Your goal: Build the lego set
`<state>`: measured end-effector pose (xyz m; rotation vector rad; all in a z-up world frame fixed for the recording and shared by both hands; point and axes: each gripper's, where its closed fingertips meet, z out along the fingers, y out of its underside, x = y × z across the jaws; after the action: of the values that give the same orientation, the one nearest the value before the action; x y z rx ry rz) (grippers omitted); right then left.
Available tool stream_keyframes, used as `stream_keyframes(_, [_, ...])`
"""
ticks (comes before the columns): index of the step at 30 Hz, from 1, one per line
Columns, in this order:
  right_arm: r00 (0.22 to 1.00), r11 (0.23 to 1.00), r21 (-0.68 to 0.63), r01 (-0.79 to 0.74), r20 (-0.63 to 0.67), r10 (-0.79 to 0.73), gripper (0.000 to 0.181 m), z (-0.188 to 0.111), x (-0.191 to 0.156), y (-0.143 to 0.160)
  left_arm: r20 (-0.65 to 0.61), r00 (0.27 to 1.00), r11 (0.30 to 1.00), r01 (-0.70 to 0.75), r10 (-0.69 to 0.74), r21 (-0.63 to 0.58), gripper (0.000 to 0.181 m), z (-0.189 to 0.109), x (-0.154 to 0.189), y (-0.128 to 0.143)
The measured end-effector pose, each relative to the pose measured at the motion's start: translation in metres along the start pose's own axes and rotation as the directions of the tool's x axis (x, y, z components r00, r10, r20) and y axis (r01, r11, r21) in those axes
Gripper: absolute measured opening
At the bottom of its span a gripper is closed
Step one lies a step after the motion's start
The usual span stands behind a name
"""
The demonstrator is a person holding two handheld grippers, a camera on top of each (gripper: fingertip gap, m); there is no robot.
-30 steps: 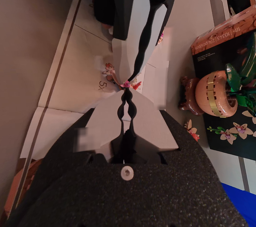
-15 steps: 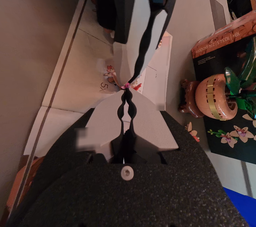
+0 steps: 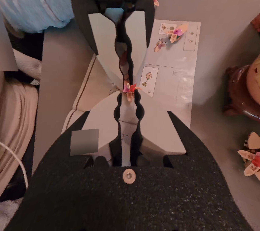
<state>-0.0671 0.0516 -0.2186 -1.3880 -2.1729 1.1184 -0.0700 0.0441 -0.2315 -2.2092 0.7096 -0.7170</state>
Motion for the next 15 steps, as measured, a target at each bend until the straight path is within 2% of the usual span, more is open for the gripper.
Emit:
stream_keyframes(3, [1.000, 1.000, -0.005, 0.001, -0.027, -0.002, 0.019, 0.005, -0.001, 0.000, 0.007, 1.000, 1.000, 0.000, 0.000, 0.000, 0.011, 0.000, -0.001, 0.000])
stream_keyframes(6, [0.996, 1.000, -0.001, 0.029, -0.079, -0.029, 0.010, 0.007, 0.005, -0.001, 0.005, 1.000, 1.000, 0.003, -0.003, 0.000, 0.011, 0.000, -0.001, 0.000])
stream_keyframes(11, [0.995, 0.999, -0.013, 0.045, -0.086, -0.045, 0.009, 0.007, 0.006, -0.001, 0.007, 1.000, 1.000, 0.005, -0.005, 0.000, 0.011, -0.001, -0.001, 0.000])
stream_keyframes(13, [0.990, 0.995, -0.012, 0.095, -0.105, -0.095, 0.012, 0.002, 0.006, -0.006, 0.005, 1.000, 1.000, 0.005, -0.005, -0.001, 0.011, 0.000, -0.001, 0.001])
stream_keyframes(15, [0.974, 0.980, -0.012, 0.199, -0.107, -0.199, 0.004, -0.004, 0.003, -0.014, 0.007, 1.000, 1.000, 0.002, -0.002, -0.001, 0.011, 0.000, -0.001, 0.001])
